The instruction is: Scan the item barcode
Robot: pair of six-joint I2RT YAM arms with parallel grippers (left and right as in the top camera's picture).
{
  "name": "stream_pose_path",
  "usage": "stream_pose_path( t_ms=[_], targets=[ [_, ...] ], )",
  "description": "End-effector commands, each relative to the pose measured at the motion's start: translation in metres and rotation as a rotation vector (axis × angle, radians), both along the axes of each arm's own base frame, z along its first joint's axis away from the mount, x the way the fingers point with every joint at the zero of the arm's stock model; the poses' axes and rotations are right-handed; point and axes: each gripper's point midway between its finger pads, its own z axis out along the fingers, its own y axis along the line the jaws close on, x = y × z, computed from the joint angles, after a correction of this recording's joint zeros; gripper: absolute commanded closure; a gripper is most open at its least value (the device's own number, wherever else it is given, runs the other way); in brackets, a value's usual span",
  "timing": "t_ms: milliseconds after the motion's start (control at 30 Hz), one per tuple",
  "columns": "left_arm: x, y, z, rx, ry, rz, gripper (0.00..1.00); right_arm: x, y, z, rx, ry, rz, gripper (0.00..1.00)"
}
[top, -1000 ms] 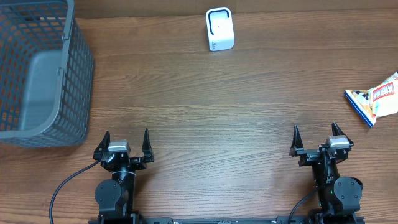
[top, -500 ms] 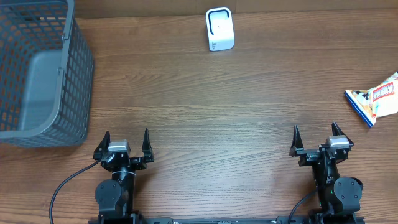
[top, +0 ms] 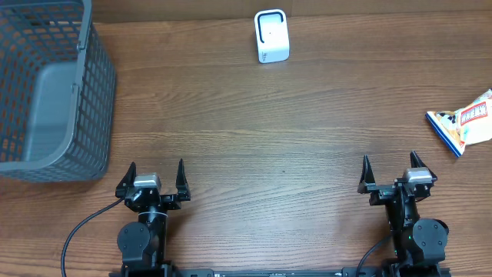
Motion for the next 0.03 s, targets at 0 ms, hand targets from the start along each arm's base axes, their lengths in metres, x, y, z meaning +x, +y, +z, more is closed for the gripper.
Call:
stream_pose_path(
  t_ms=[0],
  targets=[
    [-0.0003, 0.0004, 0.0004, 0.01, -0.006, 0.005, 0.0, 0.0001, -0.0003, -0.0013, 0.004, -0.005, 0.0, 0.0]
  ],
)
